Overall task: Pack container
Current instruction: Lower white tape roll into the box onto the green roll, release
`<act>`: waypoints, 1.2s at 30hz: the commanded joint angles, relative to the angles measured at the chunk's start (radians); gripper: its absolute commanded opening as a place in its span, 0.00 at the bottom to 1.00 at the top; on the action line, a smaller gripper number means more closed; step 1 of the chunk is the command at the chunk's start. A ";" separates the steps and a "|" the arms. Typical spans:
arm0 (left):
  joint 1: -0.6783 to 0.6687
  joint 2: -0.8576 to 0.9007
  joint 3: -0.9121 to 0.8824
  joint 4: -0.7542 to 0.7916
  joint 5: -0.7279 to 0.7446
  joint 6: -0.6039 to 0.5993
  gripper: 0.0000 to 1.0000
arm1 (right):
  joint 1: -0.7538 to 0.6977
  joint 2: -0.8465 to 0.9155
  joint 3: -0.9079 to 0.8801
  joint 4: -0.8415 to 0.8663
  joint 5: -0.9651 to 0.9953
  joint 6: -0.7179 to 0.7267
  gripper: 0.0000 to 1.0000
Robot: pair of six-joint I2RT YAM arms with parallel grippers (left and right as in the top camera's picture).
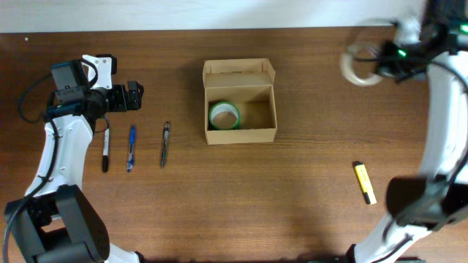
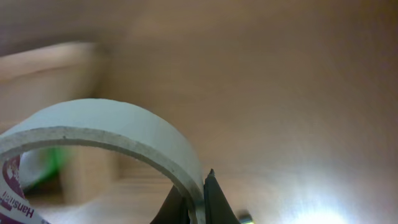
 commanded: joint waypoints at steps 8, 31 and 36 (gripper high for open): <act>0.003 0.007 0.010 0.002 0.014 0.016 0.99 | 0.591 0.028 0.077 -0.017 0.063 -0.493 0.04; 0.003 0.007 0.010 0.002 0.014 0.016 0.99 | 0.659 0.459 0.076 0.220 0.097 -0.519 0.04; 0.003 0.007 0.010 0.002 0.014 0.016 0.99 | 0.651 0.476 0.076 0.278 0.090 -0.508 0.04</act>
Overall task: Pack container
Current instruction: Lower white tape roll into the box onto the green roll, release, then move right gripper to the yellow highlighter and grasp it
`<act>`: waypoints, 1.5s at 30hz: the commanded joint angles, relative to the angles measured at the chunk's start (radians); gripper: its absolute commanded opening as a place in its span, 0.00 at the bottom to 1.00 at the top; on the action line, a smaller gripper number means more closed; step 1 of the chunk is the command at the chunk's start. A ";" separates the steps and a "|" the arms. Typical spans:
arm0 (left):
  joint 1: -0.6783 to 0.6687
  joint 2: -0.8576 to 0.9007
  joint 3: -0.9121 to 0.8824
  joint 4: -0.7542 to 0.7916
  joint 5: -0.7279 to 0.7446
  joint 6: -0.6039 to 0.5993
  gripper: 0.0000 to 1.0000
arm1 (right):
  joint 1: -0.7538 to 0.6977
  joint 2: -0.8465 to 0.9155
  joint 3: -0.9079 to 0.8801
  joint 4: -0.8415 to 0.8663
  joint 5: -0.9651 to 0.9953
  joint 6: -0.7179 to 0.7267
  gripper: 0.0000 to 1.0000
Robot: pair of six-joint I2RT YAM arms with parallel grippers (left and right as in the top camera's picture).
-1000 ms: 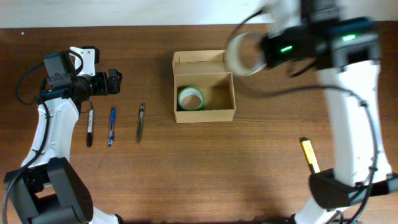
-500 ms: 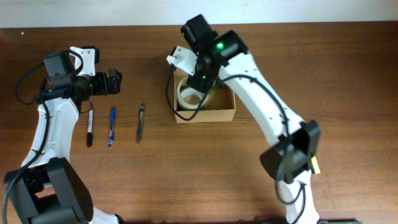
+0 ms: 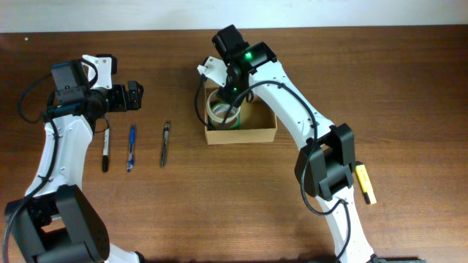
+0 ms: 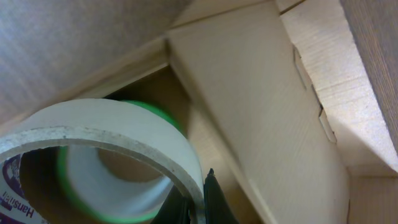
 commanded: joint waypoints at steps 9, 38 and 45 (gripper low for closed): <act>0.003 0.007 0.010 0.002 0.014 0.016 0.99 | -0.014 0.047 -0.003 0.023 -0.016 0.060 0.04; 0.003 0.007 0.010 0.002 0.014 0.016 0.99 | -0.420 -0.680 -0.197 0.044 0.003 0.294 0.56; 0.003 0.007 0.010 0.002 0.014 0.016 0.99 | -0.685 -0.892 -0.579 -0.010 -0.096 0.457 0.61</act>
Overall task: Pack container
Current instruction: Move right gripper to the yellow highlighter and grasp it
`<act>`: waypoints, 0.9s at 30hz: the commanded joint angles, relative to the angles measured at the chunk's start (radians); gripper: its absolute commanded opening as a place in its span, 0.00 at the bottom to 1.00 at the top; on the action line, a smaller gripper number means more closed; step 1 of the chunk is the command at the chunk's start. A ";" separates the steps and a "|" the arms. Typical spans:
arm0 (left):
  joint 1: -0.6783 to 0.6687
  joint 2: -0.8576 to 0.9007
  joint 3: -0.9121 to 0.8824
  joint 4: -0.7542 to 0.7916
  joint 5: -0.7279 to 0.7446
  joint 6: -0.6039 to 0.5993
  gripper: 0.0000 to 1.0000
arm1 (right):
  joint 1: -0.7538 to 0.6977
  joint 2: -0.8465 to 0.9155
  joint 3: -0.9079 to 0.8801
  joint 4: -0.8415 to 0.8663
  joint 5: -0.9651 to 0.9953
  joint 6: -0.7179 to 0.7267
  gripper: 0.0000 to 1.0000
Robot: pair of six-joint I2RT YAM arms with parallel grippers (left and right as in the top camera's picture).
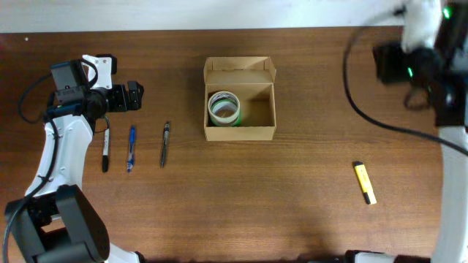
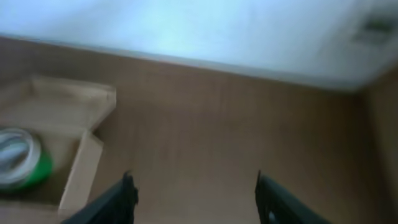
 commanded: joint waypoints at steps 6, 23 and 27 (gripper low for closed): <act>0.003 0.007 0.010 0.002 0.011 0.017 0.99 | -0.106 0.013 -0.350 -0.050 0.046 -0.022 0.65; 0.003 0.007 0.010 0.002 0.011 0.016 0.99 | -0.117 0.061 -0.745 0.027 0.193 -0.092 0.74; 0.003 0.007 0.010 0.002 0.011 0.016 0.99 | -0.118 0.087 -0.820 0.095 0.197 -0.100 0.77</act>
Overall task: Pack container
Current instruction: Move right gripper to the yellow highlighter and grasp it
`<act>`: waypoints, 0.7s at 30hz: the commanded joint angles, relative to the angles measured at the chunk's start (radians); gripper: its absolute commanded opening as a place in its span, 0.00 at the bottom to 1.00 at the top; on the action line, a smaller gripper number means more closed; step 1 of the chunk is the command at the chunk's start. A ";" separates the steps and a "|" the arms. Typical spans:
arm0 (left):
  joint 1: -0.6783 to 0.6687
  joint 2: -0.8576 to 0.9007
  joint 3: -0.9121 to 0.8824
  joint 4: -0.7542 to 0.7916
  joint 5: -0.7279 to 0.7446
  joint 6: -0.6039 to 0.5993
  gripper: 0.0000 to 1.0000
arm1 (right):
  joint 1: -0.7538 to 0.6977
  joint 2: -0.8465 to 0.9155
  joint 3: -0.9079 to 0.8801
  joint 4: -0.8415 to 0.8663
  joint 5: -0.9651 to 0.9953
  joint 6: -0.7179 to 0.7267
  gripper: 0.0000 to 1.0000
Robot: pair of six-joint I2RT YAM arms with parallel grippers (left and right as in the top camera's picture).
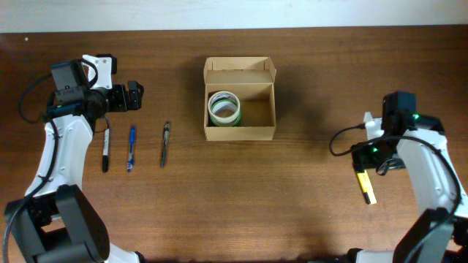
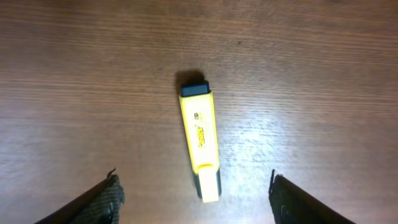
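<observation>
An open cardboard box point(image 1: 240, 132) stands at the table's middle back, with a white tape roll point(image 1: 224, 104) lying on a green one inside it. A yellow highlighter point(image 2: 201, 147) lies flat on the wood at the right point(image 1: 365, 185). My right gripper point(image 2: 194, 202) hangs open straight above the highlighter, one finger on each side, not touching it. In the overhead view the right gripper point(image 1: 363, 162) covers the highlighter's upper end. My left gripper point(image 1: 134, 96) hovers at the far left, above the pens; its jaws are too small to read.
Three pens lie side by side at the left: a black marker point(image 1: 105, 148), a blue pen point(image 1: 131, 148) and a dark pen point(image 1: 164, 145). The box's back flap point(image 1: 238, 68) stands open toward the far edge.
My right arm has moved from the far right back corner down to the yellow highlighter and now hangs open over it. The box, tapes, pens and left arm are unchanged.
My right gripper first held the white tape roll at the back right. Then it was over the box with the roll, above the green one. Later the white roll lay in the box and the gripper was open and away. Now it hangs over the highlighter.
</observation>
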 commanded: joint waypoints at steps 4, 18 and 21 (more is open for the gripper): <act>0.003 0.007 0.010 0.002 0.011 0.017 0.99 | -0.010 0.054 -0.108 0.079 0.046 -0.055 0.77; 0.003 0.007 0.010 0.002 0.011 0.016 0.99 | -0.013 0.205 -0.173 0.233 0.046 -0.052 0.65; 0.003 0.007 0.010 0.002 0.011 0.017 0.99 | -0.013 0.231 -0.177 0.250 0.045 -0.025 0.59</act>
